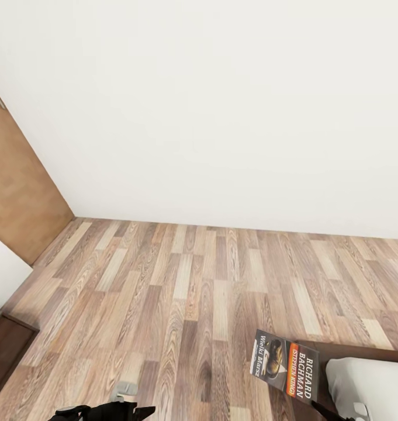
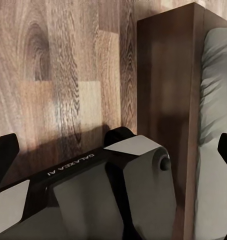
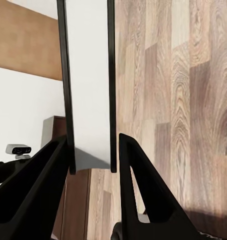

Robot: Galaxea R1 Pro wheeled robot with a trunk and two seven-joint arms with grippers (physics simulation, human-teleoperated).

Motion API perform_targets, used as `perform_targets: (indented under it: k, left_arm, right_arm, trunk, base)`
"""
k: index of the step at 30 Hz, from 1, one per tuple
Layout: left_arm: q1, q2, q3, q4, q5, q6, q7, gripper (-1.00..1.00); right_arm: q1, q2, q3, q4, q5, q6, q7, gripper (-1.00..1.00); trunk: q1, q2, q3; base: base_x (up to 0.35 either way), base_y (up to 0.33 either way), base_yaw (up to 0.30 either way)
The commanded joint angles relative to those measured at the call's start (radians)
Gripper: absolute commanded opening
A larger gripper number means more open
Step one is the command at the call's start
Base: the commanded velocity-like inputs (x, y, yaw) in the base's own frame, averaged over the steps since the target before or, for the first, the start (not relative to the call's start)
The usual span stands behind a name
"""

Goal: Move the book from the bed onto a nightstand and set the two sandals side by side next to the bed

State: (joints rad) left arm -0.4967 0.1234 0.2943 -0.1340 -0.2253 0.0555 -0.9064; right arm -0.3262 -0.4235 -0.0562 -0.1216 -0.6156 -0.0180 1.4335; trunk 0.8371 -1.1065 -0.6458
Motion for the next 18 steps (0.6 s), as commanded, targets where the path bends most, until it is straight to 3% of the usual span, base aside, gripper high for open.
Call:
perform_targets:
  k: [1, 18]
  left_arm:
    - [0.0, 0.0, 0.008, -0.001, -0.008, 0.006, -0.005, 1.0]
    - [0.0, -0.004, 0.008, 0.001, -0.006, 0.006, -0.005, 1.0]
  right_arm:
    - [-0.001, 0.0, -0.006, 0.0, 0.005, -0.002, 0.002, -1.0]
    - [-0.001, 0.0, -0.006, 0.0, 0.005, -0.002, 0.002, -1.0]
  trunk:
    - [0.0, 0.0, 0.001]
    - [0.0, 0.0, 0.028]
  base:
    - [0.0, 0.0, 0.0]
    - [0.0, 0.0, 0.0]
